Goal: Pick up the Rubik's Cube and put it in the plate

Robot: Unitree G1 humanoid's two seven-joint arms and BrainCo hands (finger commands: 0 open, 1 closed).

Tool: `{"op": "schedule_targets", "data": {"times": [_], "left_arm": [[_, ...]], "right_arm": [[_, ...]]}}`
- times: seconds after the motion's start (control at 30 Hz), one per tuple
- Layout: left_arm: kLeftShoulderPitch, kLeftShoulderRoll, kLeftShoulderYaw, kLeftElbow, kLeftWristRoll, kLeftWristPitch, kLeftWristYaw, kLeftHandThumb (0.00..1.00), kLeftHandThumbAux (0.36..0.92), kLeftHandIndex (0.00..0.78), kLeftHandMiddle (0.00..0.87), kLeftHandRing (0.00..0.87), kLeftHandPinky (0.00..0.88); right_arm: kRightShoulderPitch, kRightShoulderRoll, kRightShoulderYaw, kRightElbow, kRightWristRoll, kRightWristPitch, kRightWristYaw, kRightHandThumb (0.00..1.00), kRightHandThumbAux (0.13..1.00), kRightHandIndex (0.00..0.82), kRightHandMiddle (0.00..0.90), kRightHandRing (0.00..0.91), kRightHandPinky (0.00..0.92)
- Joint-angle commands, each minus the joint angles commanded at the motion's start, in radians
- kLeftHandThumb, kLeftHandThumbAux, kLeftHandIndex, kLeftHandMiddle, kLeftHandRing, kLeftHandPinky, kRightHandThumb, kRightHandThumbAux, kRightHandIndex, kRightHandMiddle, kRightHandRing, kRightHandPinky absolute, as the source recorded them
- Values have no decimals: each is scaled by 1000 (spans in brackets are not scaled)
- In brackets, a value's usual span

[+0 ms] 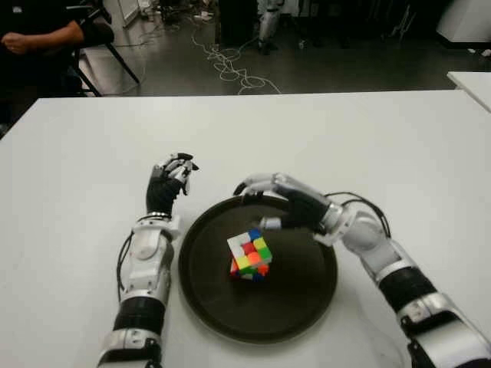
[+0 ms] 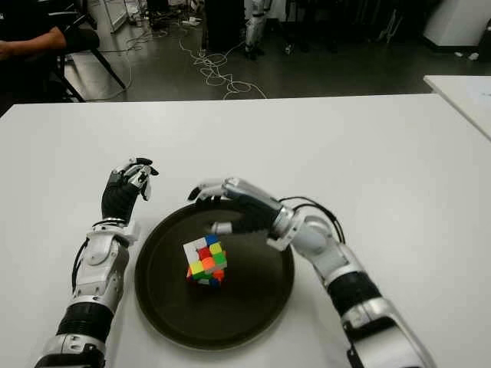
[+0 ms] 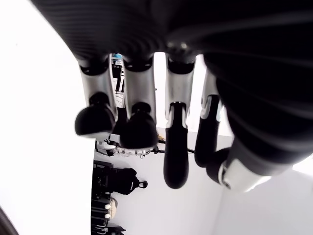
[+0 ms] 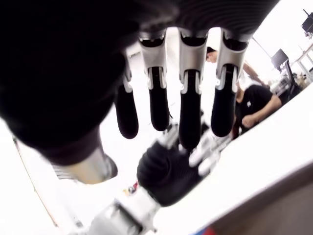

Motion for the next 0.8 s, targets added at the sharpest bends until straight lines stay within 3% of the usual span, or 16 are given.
{"op": "schedule_targets", "data": {"times": [0.23,0.4,0.57,0.7,0.8], "left_arm": [[-3,4,-2,5,2,-5,-4,857,659,423,537,798,805],[-4,12,-3,7,4,-6,-14,858,659,425,537,799,811],[-4,13,1,6,-6,0,-21,858,659,424,537,798,813],[-6,13,2,8,-1,5,-11,857,659,422,539,800,809],[-7,14,3,8,-2,9,-13,858,659,423,540,801,809]], "right_arm": [[-39,-21,-105,10,45,-19,-81,680,737,425,619,645,664],[-7,7,-186,-89,114,66,-150,680,737,425,631,658,664],[22,33,-228,-102,165,101,-187,679,736,424,561,577,566],[72,55,-294,-24,199,86,-253,678,738,420,481,482,481],[98,84,-317,21,178,147,-322,672,741,412,420,424,418]]}}
